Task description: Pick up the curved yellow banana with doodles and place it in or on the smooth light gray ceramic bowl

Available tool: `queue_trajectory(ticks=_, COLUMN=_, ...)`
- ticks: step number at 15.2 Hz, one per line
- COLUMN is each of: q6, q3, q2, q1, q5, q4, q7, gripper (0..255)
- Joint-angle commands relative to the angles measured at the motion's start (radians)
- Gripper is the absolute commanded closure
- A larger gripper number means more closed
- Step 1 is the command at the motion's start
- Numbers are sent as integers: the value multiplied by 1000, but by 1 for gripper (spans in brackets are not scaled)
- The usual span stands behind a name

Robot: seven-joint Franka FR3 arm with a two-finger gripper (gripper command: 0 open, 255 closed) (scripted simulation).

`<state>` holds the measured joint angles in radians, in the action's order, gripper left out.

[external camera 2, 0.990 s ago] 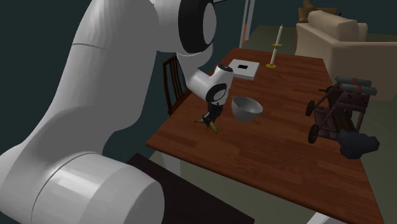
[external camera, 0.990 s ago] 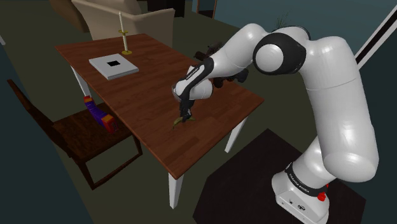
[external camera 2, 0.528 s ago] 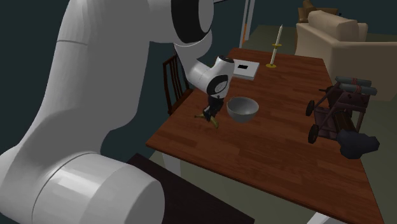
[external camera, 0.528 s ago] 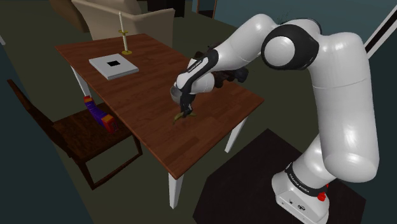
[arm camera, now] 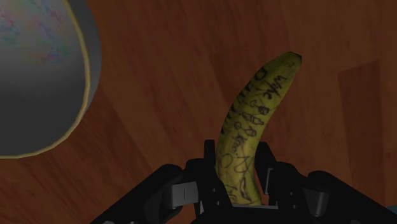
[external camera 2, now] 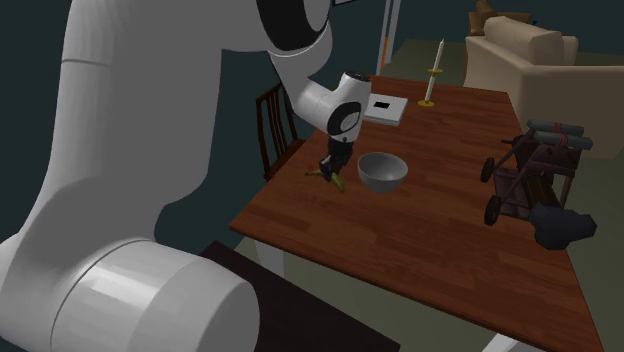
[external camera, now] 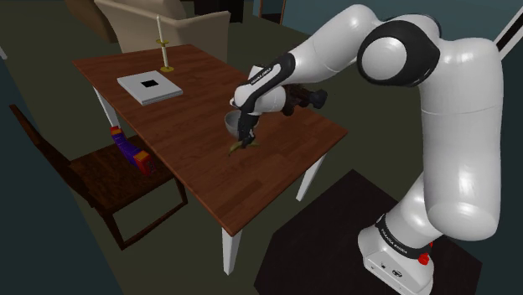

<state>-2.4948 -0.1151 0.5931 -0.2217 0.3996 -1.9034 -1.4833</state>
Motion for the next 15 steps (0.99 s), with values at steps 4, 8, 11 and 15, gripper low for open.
queue_trajectory(ticks=4, q6=44, q3=-14, q2=-54, q1=-10, q5=-19, q4=-9, q7=20, gripper=255)
queue_trajectory(ticks=8, q6=80, q3=-24, q2=-93, q1=-16, q5=-35, q4=-11, q7=36, gripper=255)
queue_trajectory(ticks=11, q6=108, q3=-31, q2=-122, q1=-20, q5=-47, q4=-10, q7=48, gripper=255)
queue_trajectory(ticks=15, q6=150, q3=-38, q2=-114, q1=-10, q5=-55, q4=37, q7=47, gripper=255)
